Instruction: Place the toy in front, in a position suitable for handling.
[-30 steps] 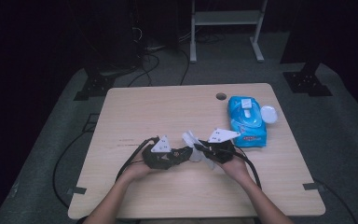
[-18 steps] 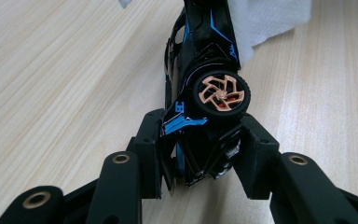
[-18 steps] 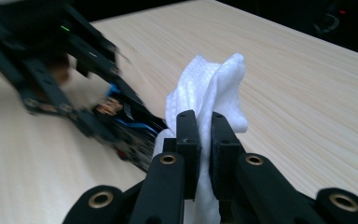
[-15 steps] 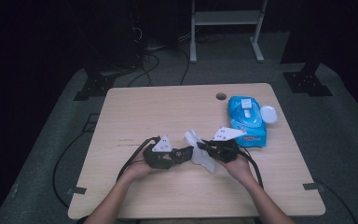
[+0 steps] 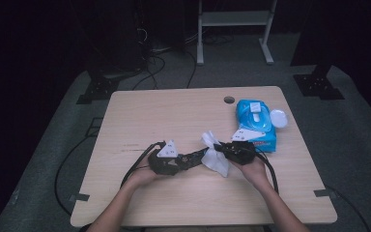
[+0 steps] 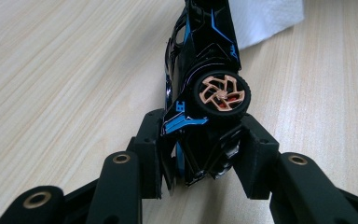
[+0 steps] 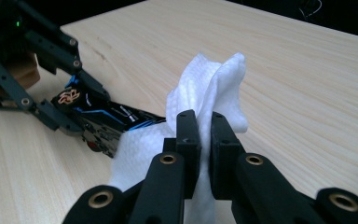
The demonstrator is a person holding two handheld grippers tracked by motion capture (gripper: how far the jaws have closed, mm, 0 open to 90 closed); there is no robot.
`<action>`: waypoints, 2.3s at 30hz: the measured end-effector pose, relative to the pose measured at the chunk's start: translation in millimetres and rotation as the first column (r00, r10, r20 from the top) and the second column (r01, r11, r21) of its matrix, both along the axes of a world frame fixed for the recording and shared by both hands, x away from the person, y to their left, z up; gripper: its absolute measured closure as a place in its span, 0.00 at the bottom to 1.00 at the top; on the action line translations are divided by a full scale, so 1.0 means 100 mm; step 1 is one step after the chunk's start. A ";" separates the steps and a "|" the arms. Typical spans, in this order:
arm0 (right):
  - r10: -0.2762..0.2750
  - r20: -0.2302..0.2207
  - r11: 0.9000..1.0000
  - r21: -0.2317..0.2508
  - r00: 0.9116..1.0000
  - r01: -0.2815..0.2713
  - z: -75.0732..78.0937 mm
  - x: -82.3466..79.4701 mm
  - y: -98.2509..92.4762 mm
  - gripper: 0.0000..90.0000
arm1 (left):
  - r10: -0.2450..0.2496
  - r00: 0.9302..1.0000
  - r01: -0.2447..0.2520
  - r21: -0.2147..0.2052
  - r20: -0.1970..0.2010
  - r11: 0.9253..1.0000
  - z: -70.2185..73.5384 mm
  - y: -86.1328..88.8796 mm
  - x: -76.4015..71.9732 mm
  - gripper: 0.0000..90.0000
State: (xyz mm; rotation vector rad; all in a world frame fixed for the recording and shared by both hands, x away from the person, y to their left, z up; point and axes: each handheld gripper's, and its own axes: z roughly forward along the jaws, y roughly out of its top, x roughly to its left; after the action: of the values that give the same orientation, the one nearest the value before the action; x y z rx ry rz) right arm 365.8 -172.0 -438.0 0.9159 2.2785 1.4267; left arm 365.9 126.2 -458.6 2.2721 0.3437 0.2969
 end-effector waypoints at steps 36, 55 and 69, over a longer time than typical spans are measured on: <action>0.019 0.002 0.997 -0.069 1.000 -0.019 0.05 -0.05 0.03 0.96 | 0.000 1.000 -0.001 0.005 0.008 1.000 0.01 -0.01 0.00 0.64; 0.167 -0.027 0.984 -0.061 0.986 -0.168 0.07 -0.10 0.69 0.96 | 0.006 1.000 -0.006 0.003 0.008 1.000 0.01 0.02 0.00 0.64; -0.041 -0.035 0.999 0.008 0.999 0.041 0.08 -0.09 -0.31 0.96 | 0.031 1.000 -0.031 -0.011 -0.005 0.999 0.09 -0.02 0.01 0.56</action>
State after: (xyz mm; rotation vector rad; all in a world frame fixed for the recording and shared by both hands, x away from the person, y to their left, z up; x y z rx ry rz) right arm 356.6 -202.9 -429.9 0.9920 2.2668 1.4149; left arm 366.6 123.8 -449.7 2.2582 0.3825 0.3042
